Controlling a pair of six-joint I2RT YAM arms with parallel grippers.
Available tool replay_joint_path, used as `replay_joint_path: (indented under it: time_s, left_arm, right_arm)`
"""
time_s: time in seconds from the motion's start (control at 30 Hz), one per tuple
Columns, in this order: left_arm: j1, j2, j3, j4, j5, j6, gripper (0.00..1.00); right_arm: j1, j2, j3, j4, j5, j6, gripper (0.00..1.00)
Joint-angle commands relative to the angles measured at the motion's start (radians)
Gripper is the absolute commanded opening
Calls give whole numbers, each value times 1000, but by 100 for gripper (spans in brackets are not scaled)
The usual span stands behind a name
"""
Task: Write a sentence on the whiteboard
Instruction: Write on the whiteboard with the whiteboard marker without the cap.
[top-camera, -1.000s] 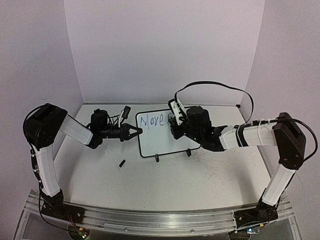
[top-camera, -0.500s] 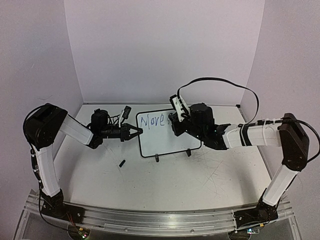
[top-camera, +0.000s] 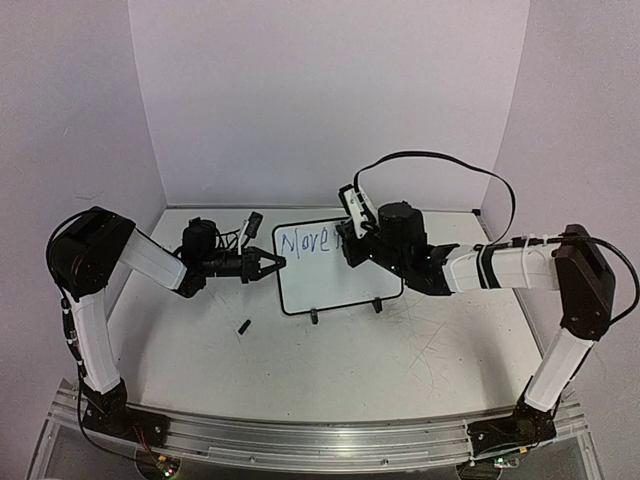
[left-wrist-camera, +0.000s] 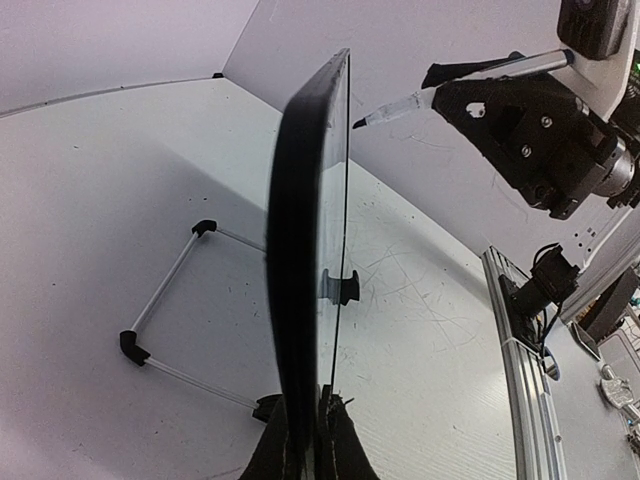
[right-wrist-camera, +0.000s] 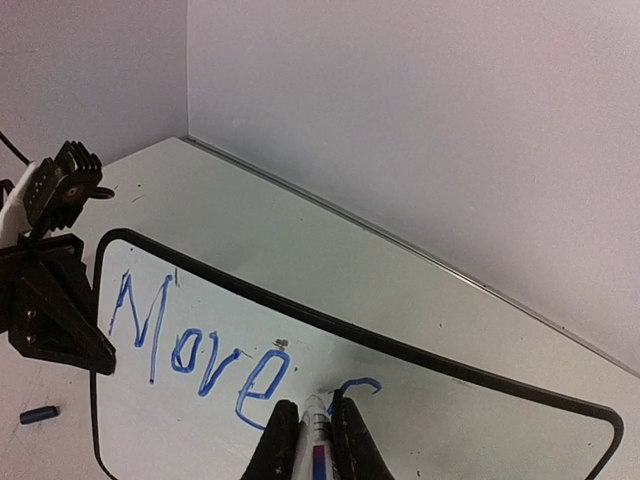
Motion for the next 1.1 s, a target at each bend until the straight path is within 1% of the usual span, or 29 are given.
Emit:
replay_joint_path:
  time_s: [0.0,0.13,0.23,0.37,0.4,0.5,0.53,0.63,0.8,0.9,1.07]
  left_arm:
    - [0,-3,18,-88,-115,79,0]
    - [0,-3,18,-90,-117,81,0]
    - [0,-2,19,-91,-116,81,0]
    - [0,-3,18,-92,-119,83,0]
    - [0,-2,18,-93,-120,83,0]
    - [0,1,20,-93,-120,83,0]
    - [0,2,20,-93,-120,83,0]
    - [0,1,20,-94,-121,86,0]
    - [0,-5,15,-96,-124,93,0]
    - [0,-7,8,-96,-129,100,0]
    - [0,-6,14,-101,-129,105,0]
  right_arm:
    - [-4,31,44,22,18,0,0]
    - [-4,37,46,18,75,-1,0]
    - [-4,34,43,15,154,-4,0]
    - [-3,-4,17,14,221,-3,0]
    - [-3,-22,4,17,202,-3,0]
    - [-3,-120,-88,95,35,11,0]
    - [-6,-155,-106,122,0,24,0]
    - [-15,-182,-104,107,-72,36,0]
    - [-35,-147,-64,36,-100,-5,0]
    - [-35,-116,-51,14,-51,-21,0]
    - [-31,-94,-43,-4,-58,-26,0]
